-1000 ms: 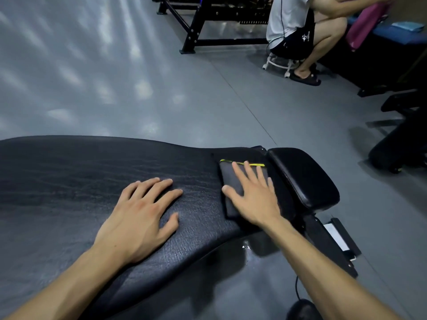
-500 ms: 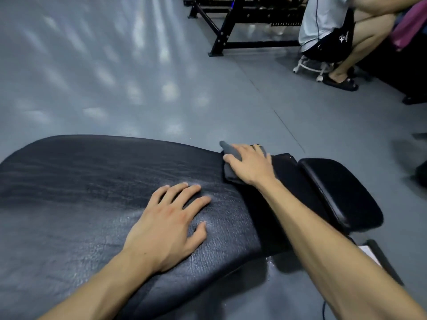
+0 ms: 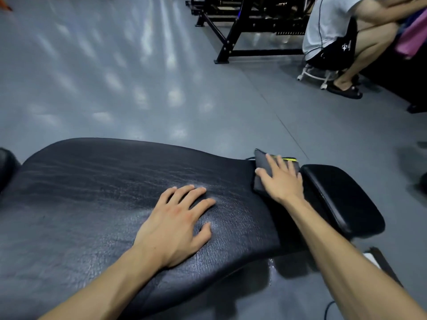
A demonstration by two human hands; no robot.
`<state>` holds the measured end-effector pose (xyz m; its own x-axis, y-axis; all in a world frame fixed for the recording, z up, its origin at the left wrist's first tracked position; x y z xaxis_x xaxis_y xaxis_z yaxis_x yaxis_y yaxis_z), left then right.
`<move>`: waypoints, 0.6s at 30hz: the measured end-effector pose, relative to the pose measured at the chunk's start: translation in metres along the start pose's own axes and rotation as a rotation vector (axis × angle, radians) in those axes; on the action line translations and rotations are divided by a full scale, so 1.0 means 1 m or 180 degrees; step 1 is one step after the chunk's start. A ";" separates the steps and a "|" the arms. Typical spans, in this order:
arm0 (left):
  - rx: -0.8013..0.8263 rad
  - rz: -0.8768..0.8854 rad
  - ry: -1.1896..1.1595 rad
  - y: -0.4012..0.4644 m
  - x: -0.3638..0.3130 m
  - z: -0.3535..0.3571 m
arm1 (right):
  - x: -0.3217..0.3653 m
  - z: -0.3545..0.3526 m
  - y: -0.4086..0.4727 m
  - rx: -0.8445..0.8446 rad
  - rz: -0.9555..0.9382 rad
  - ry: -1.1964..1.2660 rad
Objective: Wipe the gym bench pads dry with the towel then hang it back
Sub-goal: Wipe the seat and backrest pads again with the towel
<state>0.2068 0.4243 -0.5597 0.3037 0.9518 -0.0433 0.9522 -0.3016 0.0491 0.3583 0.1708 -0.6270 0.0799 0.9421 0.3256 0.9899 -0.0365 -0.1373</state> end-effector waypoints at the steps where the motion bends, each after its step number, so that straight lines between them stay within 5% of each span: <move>1: 0.0003 0.0000 0.0012 -0.001 0.000 -0.001 | 0.021 0.000 -0.018 -0.0004 -0.0213 0.0001; 8: 0.0034 -0.0026 0.0020 -0.004 -0.001 -0.002 | 0.058 0.008 -0.155 0.0158 -0.1660 -0.0096; 14: 0.0002 -0.0208 0.0030 -0.010 0.000 -0.005 | -0.011 -0.001 -0.132 -0.0074 -0.0292 0.0068; 18: 0.0166 -0.0431 0.0228 -0.012 0.000 -0.006 | 0.039 0.009 -0.179 0.0031 -0.0588 0.0039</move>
<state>0.1949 0.4284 -0.5546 0.1711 0.9849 0.0254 0.9852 -0.1711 -0.0044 0.1829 0.2172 -0.5981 -0.1016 0.9284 0.3575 0.9866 0.1401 -0.0832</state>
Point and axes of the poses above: each hand's wrist, its own y-axis towards the middle knuckle, its own z-axis out of the palm, x = y × z, the point moved 10 cm from there along y, towards the middle knuckle, and after that the axes turned 3 degrees about -z, right-handed, at the moved point
